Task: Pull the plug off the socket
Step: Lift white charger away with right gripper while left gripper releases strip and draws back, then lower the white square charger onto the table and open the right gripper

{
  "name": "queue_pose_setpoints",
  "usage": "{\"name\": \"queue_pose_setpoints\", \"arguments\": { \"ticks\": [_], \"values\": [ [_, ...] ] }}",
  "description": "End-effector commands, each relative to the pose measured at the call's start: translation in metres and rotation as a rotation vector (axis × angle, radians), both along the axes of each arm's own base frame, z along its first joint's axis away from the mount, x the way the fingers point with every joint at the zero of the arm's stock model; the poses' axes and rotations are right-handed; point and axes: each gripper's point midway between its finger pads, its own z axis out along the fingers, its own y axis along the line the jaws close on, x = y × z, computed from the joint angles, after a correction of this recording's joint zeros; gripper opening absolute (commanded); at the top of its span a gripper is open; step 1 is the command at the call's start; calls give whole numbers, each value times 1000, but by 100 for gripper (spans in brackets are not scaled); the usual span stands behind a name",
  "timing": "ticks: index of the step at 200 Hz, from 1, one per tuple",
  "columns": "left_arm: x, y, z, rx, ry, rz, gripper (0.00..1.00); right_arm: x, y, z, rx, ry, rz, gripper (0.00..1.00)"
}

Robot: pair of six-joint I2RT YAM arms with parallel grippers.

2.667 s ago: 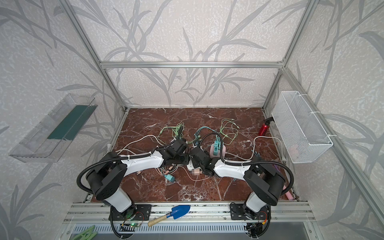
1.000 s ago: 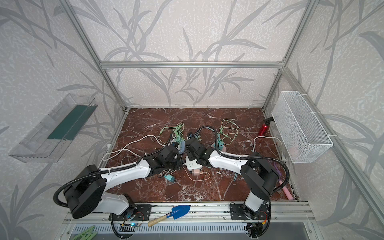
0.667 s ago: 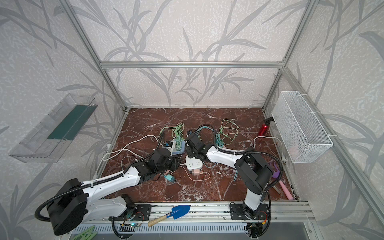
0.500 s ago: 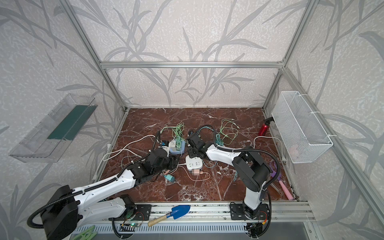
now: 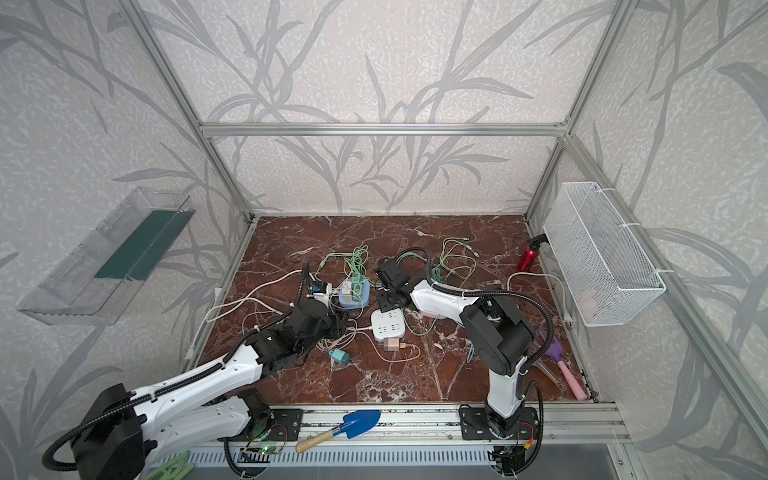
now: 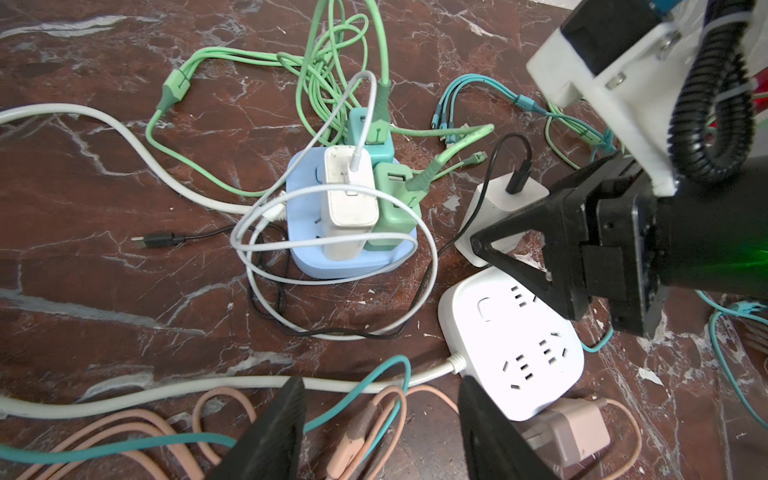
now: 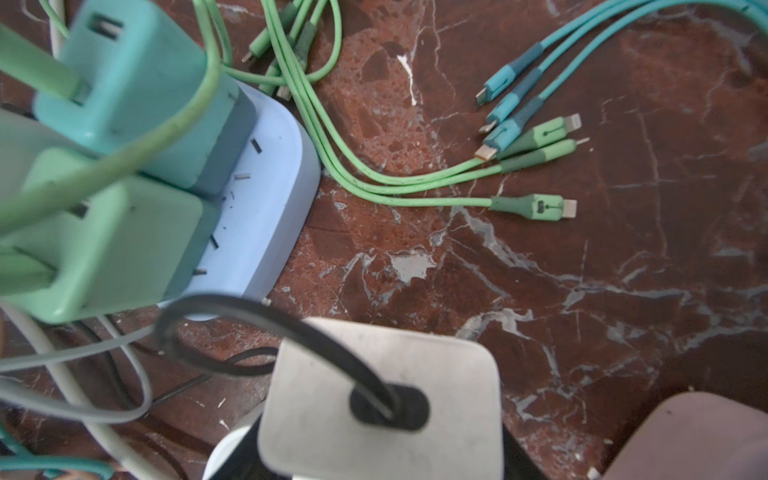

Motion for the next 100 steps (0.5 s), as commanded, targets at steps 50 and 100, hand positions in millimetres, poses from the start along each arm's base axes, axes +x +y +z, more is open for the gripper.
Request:
{"name": "queue_pose_setpoints", "arguments": {
  "ticks": [50, 100],
  "values": [
    [17, 22, 1, 15, 9, 102, 55, -1, -10, -13, -4, 111, -20, 53],
    [27, 26, 5, 25, 14, 127, 55, -7, -20, -28, -15, 169, -30, 57]
  ]
}}
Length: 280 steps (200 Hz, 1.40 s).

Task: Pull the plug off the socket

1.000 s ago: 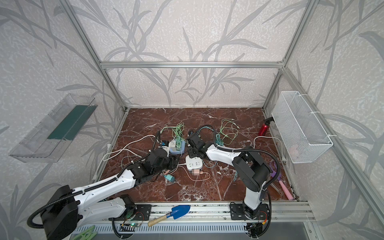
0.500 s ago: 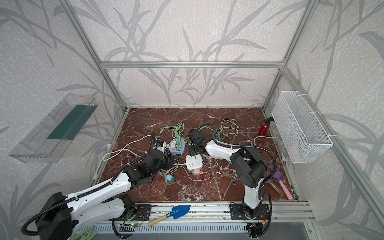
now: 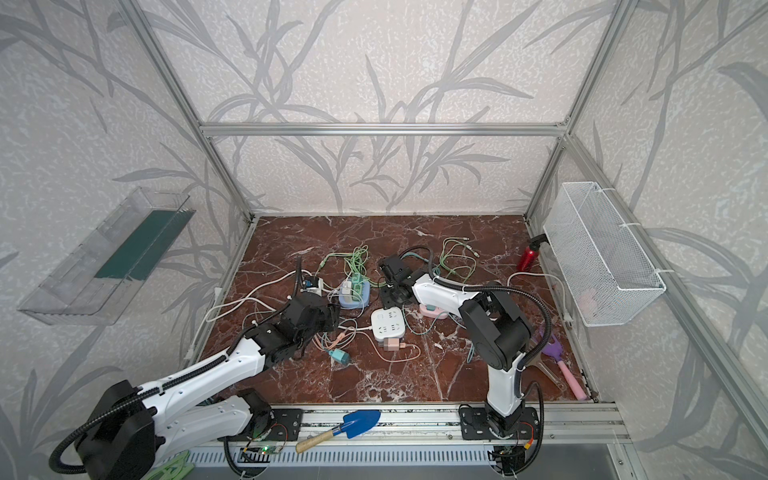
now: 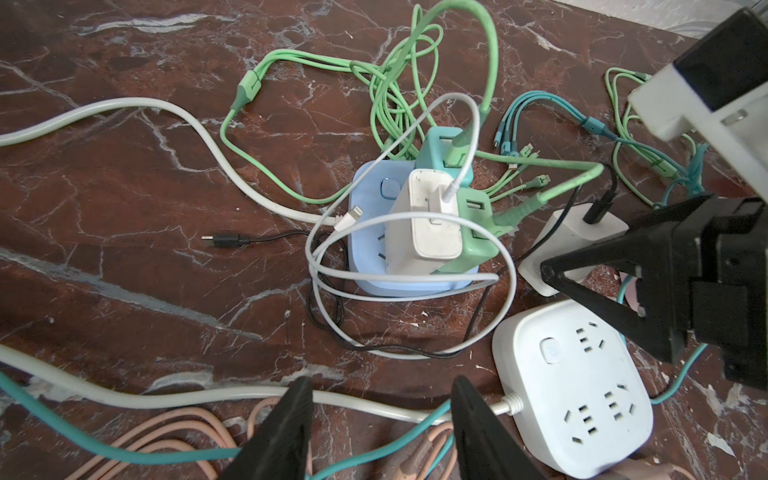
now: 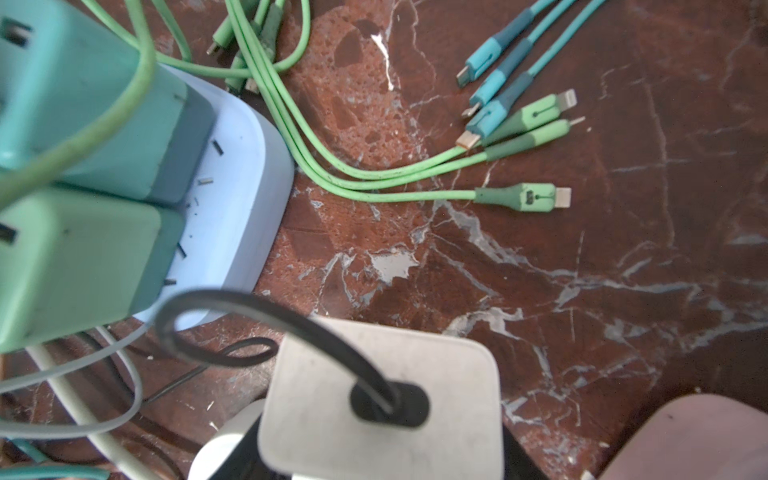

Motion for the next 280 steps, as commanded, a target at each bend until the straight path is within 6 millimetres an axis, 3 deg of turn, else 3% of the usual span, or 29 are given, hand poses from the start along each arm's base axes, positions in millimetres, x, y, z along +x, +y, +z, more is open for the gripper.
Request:
{"name": "queue_pose_setpoints", "arguments": {
  "ticks": [1, 72, 119, 138, 175, 232, 280],
  "values": [
    [10, 1, 14, -8, -23, 25, 55, -12, -14, -25, -46, 104, -8, 57],
    [29, 7, 16, 14, 14, 51, 54, -14, -11, -11, 5, 93, -4, 73],
    [56, 10, 35, 43, -15, 41, 55, -9, -5, 29, 107, -41, 12, 75],
    [68, 13, 37, 41, -9, 45, 55, -8, 9, 46, 177, -128, 66, 70],
    [83, 7, 30, -5, 20, -6, 52, -7, 34, 60, 257, -203, 117, 62],
    [103, -7, 19, -39, 58, -94, 39, -1, 62, 50, 290, -171, 143, 53],
    [104, -23, 4, -31, 112, -195, 28, -10, 77, 41, 274, -145, 187, 47]
  ]
}}
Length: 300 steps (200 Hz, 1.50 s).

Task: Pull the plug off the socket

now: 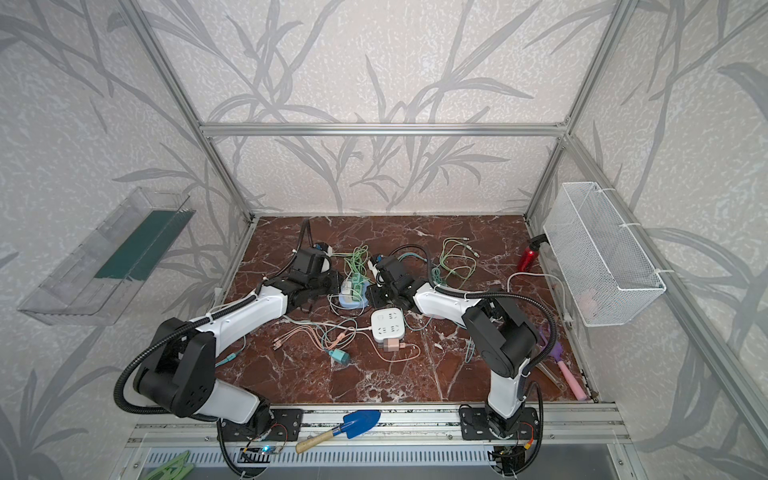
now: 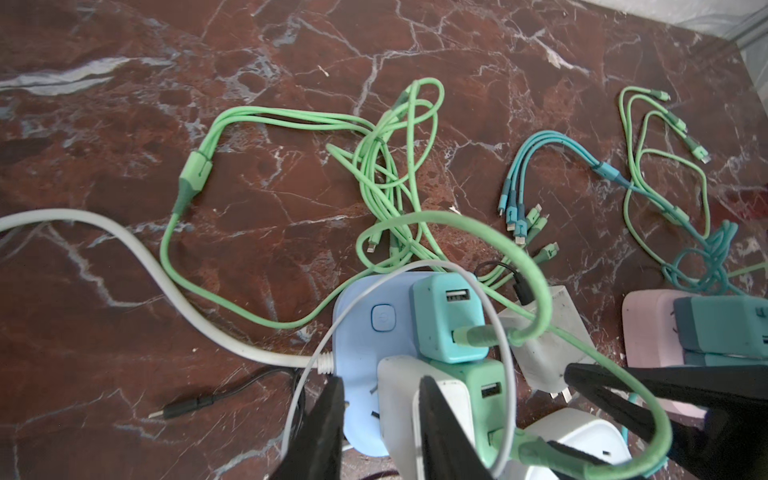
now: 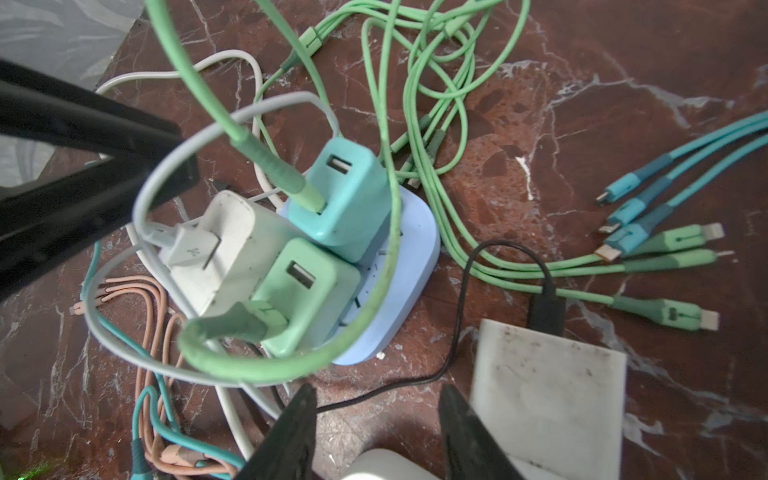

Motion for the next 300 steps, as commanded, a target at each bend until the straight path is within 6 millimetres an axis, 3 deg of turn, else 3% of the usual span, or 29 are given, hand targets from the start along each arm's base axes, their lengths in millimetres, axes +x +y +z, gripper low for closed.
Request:
{"name": "queue_pose_setpoints", "arguments": {
  "ticks": [1, 31, 102, 171, 239, 300],
  "values": [
    [3, -12, 3, -10, 2, -82, 28, -3, 14, 3, 11, -4, 35, 47],
    [2, -13, -3, -5, 19, -94, 27, -7, 25, -1, 6, 1, 67, 43],
    [-1, -14, -3, -6, 33, -105, 31, 4, 43, -2, 17, -1, 67, 44],
    [-9, -23, -11, -54, 83, -126, 34, 4, 36, -7, -19, -2, 41, 48],
    [-18, -16, 6, -71, 44, -86, 39, 6, 35, -12, -34, 0, 36, 48],
    [-29, -16, 5, -67, 49, -84, 39, 7, 38, -15, -34, 2, 45, 48]
  ]
}}
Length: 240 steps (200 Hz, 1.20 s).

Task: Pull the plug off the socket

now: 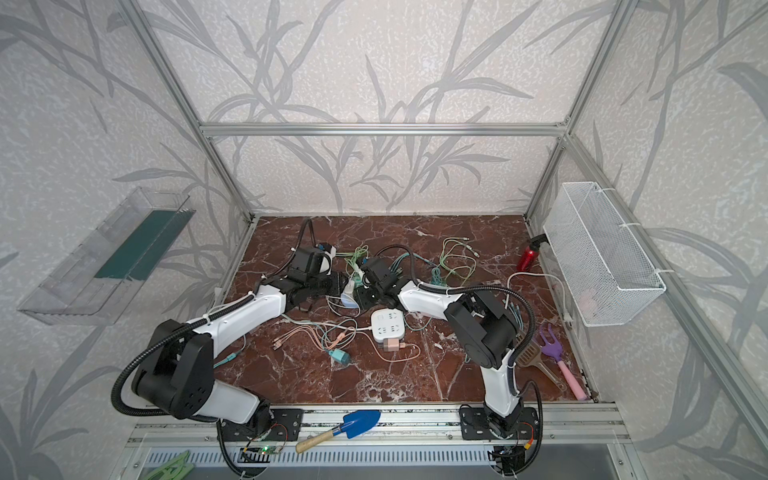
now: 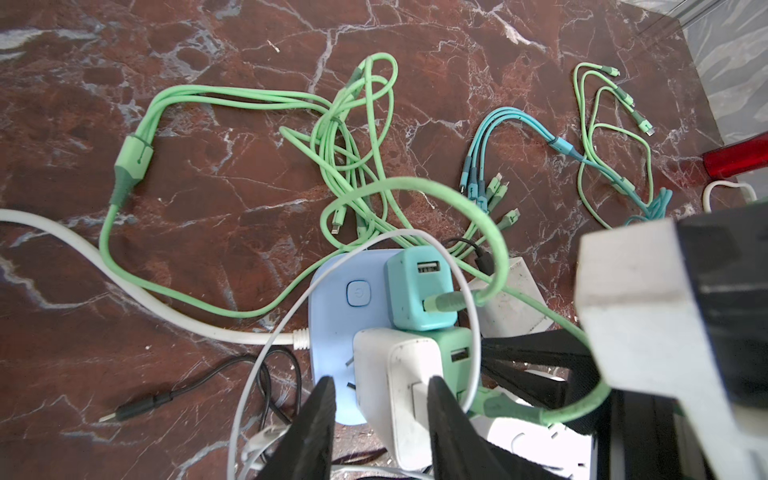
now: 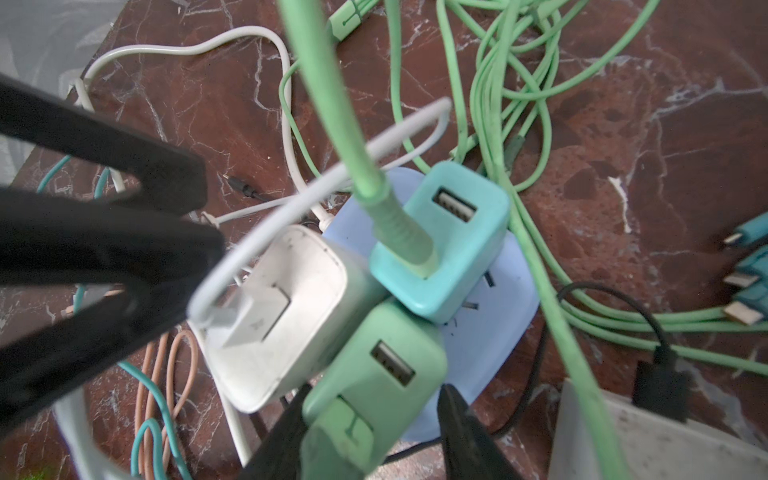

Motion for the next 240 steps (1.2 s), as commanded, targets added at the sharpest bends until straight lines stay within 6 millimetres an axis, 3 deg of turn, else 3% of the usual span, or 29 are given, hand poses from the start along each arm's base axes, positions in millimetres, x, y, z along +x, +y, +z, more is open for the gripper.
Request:
{"name": "queue_pose_setpoints", "arguments": {
  "ticks": [1, 110, 161, 240],
  "values": [
    [-13, -3, 0, -7, 12, -17, 39, 5, 6, 0, -3, -11, 3, 48],
    [-23, -9, -11, 17, 33, -34, 39, 14, 13, 1, 3, -24, -3, 48],
    [-16, 1, -20, 87, 50, 10, 39, 14, 16, 4, 12, -31, 10, 48],
    [-4, -4, -25, 91, 47, 14, 38, 19, 24, 6, 28, -52, 30, 50]
  ]
}}
